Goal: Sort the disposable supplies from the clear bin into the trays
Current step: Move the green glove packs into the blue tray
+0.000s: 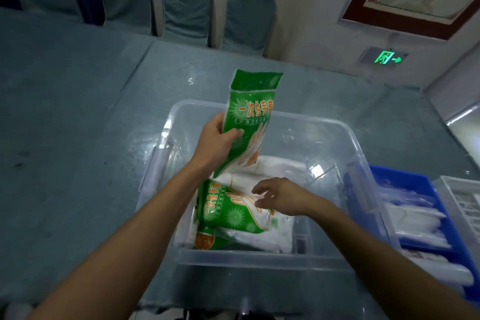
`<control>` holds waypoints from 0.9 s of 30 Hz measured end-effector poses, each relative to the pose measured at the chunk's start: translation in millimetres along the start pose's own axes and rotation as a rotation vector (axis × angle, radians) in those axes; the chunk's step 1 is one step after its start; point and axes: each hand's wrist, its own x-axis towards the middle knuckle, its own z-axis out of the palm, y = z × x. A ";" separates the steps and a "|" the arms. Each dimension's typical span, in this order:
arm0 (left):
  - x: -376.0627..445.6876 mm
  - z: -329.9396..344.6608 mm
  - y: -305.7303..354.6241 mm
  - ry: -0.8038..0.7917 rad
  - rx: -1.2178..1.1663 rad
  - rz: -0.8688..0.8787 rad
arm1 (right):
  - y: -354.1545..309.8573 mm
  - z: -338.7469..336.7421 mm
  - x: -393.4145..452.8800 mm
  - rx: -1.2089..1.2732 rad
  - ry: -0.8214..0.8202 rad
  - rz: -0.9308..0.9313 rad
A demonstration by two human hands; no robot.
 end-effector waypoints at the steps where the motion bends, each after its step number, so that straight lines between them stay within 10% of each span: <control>1: 1.4 -0.7 -1.5 0.004 0.014 -0.016 | -4.3 3.7 5.4 -0.086 -0.045 -0.025; 27: 12.2 -10.0 -12.9 0.058 0.124 0.057 | 1.2 56.7 38.6 -1.073 -0.087 -0.341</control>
